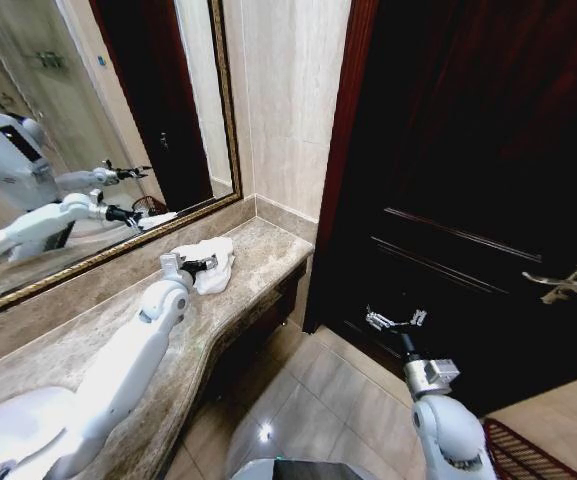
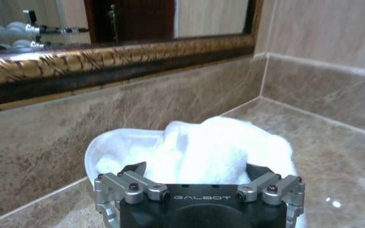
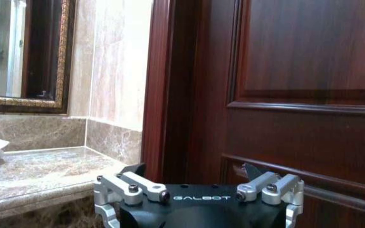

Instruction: Discard the used towel into the hamper.

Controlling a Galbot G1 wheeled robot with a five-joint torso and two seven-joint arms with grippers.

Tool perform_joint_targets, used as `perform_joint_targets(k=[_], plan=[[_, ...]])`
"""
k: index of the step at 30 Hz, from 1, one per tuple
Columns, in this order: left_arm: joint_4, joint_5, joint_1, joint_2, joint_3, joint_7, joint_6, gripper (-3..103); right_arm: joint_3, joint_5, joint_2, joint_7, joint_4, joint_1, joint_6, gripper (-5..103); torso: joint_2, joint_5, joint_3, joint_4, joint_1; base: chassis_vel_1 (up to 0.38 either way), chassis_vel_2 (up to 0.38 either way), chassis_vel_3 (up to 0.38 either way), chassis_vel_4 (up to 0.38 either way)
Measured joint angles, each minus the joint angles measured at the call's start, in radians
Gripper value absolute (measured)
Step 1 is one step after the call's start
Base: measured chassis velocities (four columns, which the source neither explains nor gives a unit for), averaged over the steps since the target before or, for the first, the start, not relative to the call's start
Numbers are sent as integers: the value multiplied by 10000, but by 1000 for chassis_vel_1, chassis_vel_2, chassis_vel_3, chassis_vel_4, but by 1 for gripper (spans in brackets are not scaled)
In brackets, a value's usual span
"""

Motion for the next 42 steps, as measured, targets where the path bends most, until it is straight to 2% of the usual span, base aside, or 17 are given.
perform_joint_targets(k=[10,22,24,26,29,30,32,33,36,38,41,42], plan=[[1454,308,-1088,-125,789,44,-98,100,125,106,-45,0,-75,-38,153,100,0,0,0,0,0,0,0,0,0],[1838,339,-1297,-345,980,-36,-43,101,168,200,-75,20,-88,-81,342,100,0,0,-1,1,-1,0,0,0,0],[1912,467,-1297,-360,967,46,-68,94,173,207,-76,41,-80,-103,365,100,0,0,-1,0,-1,0,0,0,0],[1942,484,-1298,-368,956,60,-77,94,173,208,-77,44,-75,-106,366,100,0,0,-1,1,-1,0,0,0,0],[2046,487,-1299,-375,917,82,-94,79,187,213,-99,63,-61,-98,365,100,0,0,-1,0,-1,0,0,0,0],[2046,487,-1299,-375,917,82,-94,79,187,213,-99,63,-61,-98,365,100,0,0,-1,0,-1,0,0,0,0],[2088,481,-1299,-375,897,95,-118,68,191,225,-116,83,-48,-86,359,100,0,0,-1,0,-1,0,0,0,0],[2088,481,-1299,-375,897,95,-118,68,191,225,-116,83,-48,-86,359,100,0,0,-1,0,-1,0,0,0,0],[2097,473,-1300,-365,863,100,-154,52,188,226,-105,88,-37,-89,353,100,0,-1,-1,0,-1,0,0,0,0],[2091,472,-1295,-357,857,102,-163,52,184,220,-84,88,-37,-93,354,100,0,-1,-1,0,-1,0,0,0,0],[2087,468,-1277,-326,838,124,-192,36,161,188,-54,88,-41,-103,358,100,0,-1,0,0,-1,0,0,0,0],[2087,468,-1277,-326,838,124,-192,36,161,188,-54,88,-41,-103,358,100,0,-1,0,0,-1,0,0,0,0]])
